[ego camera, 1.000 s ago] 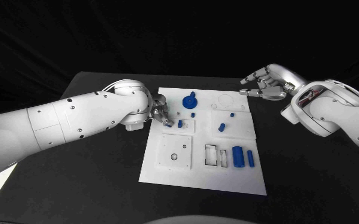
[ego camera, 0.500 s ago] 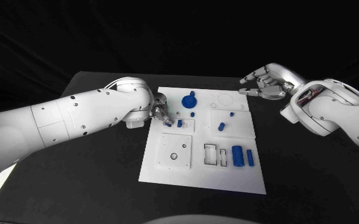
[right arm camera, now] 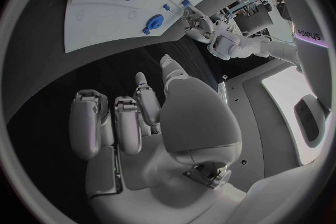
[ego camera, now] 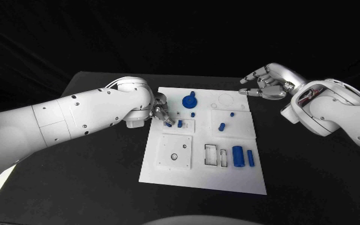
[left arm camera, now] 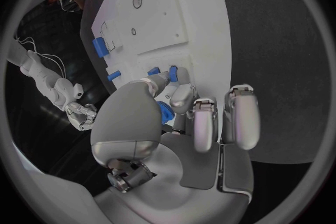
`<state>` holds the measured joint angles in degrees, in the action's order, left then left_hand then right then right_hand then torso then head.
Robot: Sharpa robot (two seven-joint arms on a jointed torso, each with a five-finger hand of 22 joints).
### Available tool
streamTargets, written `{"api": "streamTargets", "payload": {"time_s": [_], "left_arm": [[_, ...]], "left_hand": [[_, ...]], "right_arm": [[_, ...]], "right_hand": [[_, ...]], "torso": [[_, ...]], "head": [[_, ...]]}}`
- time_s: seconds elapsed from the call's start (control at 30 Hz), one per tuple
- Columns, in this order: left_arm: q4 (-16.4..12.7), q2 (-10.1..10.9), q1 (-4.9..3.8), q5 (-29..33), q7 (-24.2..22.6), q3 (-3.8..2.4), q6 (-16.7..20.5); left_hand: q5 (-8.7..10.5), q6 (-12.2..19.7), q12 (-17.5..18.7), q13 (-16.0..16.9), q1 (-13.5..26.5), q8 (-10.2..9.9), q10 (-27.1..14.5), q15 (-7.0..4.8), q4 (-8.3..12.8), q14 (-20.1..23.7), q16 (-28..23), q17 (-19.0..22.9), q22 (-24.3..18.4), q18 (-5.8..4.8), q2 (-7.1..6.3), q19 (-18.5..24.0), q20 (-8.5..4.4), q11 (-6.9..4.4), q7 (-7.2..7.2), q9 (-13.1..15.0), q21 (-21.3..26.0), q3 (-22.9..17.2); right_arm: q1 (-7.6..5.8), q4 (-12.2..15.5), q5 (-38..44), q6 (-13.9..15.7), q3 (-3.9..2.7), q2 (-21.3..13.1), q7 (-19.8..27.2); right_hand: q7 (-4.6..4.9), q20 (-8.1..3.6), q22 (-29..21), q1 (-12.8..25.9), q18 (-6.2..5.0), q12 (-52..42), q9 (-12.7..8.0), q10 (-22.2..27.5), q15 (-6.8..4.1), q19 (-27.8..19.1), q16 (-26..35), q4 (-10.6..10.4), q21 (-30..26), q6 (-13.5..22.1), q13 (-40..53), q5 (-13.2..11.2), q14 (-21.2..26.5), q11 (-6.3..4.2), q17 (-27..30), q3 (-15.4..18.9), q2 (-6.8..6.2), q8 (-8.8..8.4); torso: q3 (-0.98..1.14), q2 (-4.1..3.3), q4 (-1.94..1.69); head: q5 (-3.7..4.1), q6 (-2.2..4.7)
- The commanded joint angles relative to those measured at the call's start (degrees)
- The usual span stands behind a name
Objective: Assemble the parts on the task board
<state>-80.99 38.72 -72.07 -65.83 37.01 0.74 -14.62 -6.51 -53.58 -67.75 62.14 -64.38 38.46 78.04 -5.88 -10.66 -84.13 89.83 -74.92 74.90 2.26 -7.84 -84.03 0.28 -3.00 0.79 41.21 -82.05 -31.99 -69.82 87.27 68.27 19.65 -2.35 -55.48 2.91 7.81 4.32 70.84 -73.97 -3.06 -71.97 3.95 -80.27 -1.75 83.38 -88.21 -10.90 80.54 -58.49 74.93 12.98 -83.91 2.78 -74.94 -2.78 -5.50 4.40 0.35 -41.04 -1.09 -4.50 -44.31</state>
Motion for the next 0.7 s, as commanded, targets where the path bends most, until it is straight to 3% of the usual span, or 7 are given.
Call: {"api": "streamTargets", "payload": {"time_s": [0.03,0.7], "left_arm": [[0.13,-0.25,0.43,0.21,0.73,0.33,-2.25],[0.64,-0.49,0.42,-0.64,1.01,0.33,-2.25]], "left_hand": [[-0.32,-0.49,-0.41,0.17,1.12,-0.35,0.48,-0.42,-0.21,-5.87,0.17,-15.08,5.13,0.03,-0.05,-3.05,-0.28,-0.11,-0.04,-0.12,-0.32,0.61],[-0.86,-1.88,-1.37,1.28,5.9,-0.33,1.33,-0.58,-2.8,-5.87,0.17,-15.08,6.82,-0.33,-0.87,-3.56,-0.45,-0.32,-0.31,-0.28,-1.56,3.4]], "right_arm": [[0.03,0.12,0.22,-0.52,0.0,0.0,0.0],[0.03,0.19,0.22,-0.62,0.0,-0.08,-0.07]], "right_hand": [[-0.21,-0.09,-0.11,-0.02,-0.78,0.27,-0.03,0.47,0.16,-0.42,0.24,-0.17,-0.33,-0.25,1.27,0.04,-5.23,-0.07,-11.61,0.25,0.37,0.31],[-0.2,-0.1,-0.19,-0.03,-0.8,0.34,-0.03,0.51,0.16,-0.44,0.29,-0.29,-0.39,-0.25,1.2,-0.09,-5.22,-0.07,-11.54,0.4,0.41,0.31]], "torso": [[0.01,-0.01,0.02],[-0.03,0.0,-0.02]], "head": [[0.05,-0.02],[0.08,0.03]]}}
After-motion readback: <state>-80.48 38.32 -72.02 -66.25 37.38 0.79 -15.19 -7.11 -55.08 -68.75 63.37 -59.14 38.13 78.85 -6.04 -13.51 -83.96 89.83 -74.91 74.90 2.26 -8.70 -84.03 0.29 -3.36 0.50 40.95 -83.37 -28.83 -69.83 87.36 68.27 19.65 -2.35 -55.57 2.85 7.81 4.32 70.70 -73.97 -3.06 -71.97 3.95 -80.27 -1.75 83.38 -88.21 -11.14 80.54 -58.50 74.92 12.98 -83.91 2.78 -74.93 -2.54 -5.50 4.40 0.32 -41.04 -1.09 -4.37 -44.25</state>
